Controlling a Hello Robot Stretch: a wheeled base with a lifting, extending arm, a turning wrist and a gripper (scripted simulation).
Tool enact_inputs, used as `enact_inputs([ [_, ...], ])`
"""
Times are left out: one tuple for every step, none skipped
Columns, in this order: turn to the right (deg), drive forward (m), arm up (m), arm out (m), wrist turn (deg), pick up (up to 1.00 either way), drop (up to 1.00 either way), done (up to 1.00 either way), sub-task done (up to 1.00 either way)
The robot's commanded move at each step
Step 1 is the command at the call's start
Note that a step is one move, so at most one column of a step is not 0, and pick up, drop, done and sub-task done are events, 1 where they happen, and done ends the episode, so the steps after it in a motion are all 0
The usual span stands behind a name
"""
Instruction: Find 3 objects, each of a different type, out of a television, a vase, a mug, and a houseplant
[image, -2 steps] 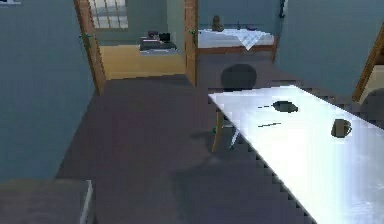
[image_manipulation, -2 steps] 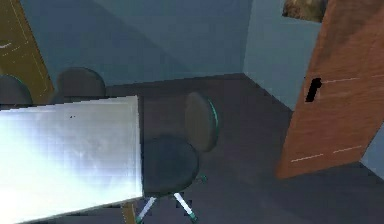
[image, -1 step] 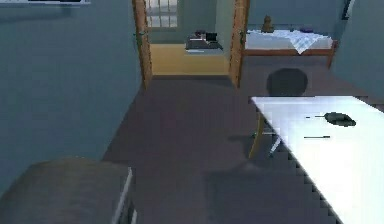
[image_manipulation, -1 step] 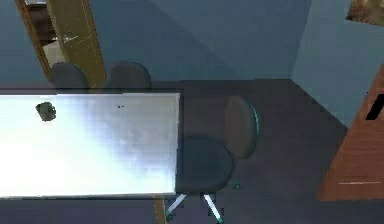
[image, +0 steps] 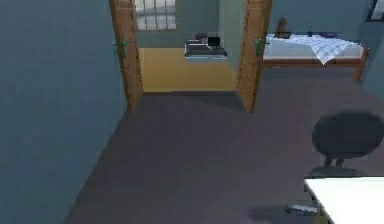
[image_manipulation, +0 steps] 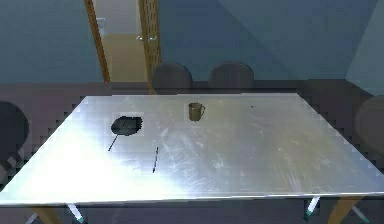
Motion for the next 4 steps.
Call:
enact_inputs([
  [-6.0, 0.00, 0.00, 0.00, 0.0, 0.00, 0.00, 0.00, 0.00],
  [0.0, 0.30, 0.00, 0.00, 0.0, 0.00, 0.00, 0.00, 0.00],
  [0.0, 1.00, 0.00, 0.00, 0.0, 0.00, 0.00, 0.00, 0.00],
  [0.0, 1.00, 0.00, 0.00, 0.0, 0.00, 0.00, 0.00, 0.00],
])
